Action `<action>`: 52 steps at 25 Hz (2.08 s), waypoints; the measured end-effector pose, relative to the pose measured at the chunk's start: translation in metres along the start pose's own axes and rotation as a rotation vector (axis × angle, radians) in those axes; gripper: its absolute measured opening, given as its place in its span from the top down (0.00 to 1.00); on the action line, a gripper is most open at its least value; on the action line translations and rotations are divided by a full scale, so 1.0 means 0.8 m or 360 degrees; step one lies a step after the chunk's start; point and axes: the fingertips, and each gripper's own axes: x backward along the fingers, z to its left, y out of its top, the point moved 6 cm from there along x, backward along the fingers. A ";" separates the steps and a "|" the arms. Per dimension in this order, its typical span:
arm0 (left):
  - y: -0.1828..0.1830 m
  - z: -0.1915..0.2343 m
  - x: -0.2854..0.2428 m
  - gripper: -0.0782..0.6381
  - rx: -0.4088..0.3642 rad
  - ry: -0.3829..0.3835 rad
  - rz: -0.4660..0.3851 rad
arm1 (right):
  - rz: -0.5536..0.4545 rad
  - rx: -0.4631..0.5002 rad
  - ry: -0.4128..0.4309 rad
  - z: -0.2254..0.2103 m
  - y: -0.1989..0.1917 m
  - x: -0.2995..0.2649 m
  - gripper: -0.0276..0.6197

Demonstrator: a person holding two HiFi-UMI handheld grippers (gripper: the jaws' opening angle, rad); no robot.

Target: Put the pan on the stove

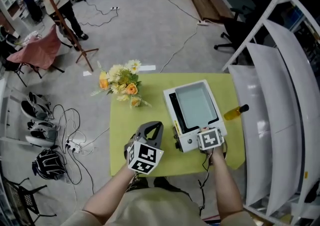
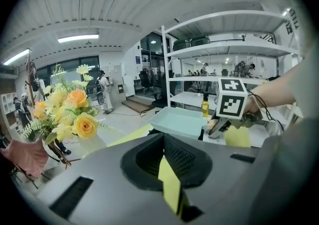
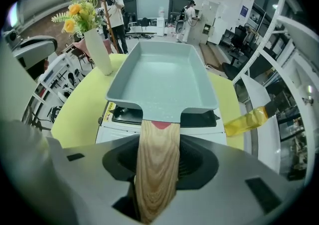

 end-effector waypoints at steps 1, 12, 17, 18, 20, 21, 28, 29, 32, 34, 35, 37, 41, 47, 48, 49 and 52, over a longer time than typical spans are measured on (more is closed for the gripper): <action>-0.001 0.001 0.001 0.88 -0.0001 -0.0003 0.0000 | -0.0027 0.0007 -0.0008 -0.001 0.003 0.002 0.69; 0.007 0.010 0.018 0.88 -0.0082 -0.0034 -0.0026 | -0.0306 -0.0077 -0.0037 -0.001 0.022 0.057 0.59; 0.023 0.018 0.038 0.88 -0.0102 -0.0009 -0.0121 | -0.0537 -0.0140 -0.0023 0.007 0.040 0.117 0.68; 0.028 0.020 0.044 0.88 -0.0098 -0.0005 -0.0143 | -0.0583 -0.0154 -0.0016 0.009 0.043 0.130 0.69; 0.036 0.024 0.058 0.88 -0.0099 0.0005 -0.0179 | -0.0675 -0.0176 -0.0003 0.016 0.046 0.155 0.72; 0.041 0.026 0.066 0.88 -0.0104 0.0011 -0.0199 | -0.0722 -0.0180 0.0002 0.021 0.048 0.168 0.73; 0.078 0.036 0.121 0.88 -0.0137 0.0036 -0.0311 | -0.1106 -0.0138 0.0081 0.068 0.059 0.266 0.82; 0.083 0.036 0.130 0.88 -0.0148 0.0043 -0.0329 | -0.1157 -0.0136 0.0092 0.076 0.059 0.279 0.83; 0.101 0.035 0.157 0.88 -0.0184 0.0058 -0.0398 | -0.1291 -0.0124 0.0133 0.097 0.054 0.315 0.85; 0.113 0.032 0.175 0.88 -0.0227 0.0063 -0.0435 | -0.1375 -0.0115 0.0149 0.108 0.050 0.338 0.87; 0.119 0.030 0.184 0.88 -0.0253 0.0067 -0.0451 | -0.1422 -0.0119 0.0148 0.113 0.047 0.350 0.89; 0.127 0.027 0.200 0.88 -0.0299 0.0073 -0.0488 | -0.1520 -0.0134 0.0139 0.121 0.041 0.371 0.94; 0.139 0.027 0.229 0.88 -0.0348 0.0081 -0.0578 | -0.1665 -0.0129 0.0162 0.139 0.032 0.404 0.95; 0.137 0.027 0.263 0.88 -0.0354 0.0082 -0.0637 | -0.1838 -0.0117 0.0135 0.161 0.012 0.429 0.95; 0.136 0.025 0.267 0.88 -0.0365 0.0058 -0.0643 | -0.1836 -0.0109 0.0131 0.163 0.009 0.427 0.95; 0.136 0.022 0.272 0.88 -0.0375 0.0028 -0.0651 | -0.1827 -0.0101 0.0131 0.166 0.007 0.424 0.95; 0.132 0.016 0.282 0.88 -0.0337 -0.0041 -0.0675 | -0.1776 -0.0073 0.0140 0.175 0.000 0.411 0.95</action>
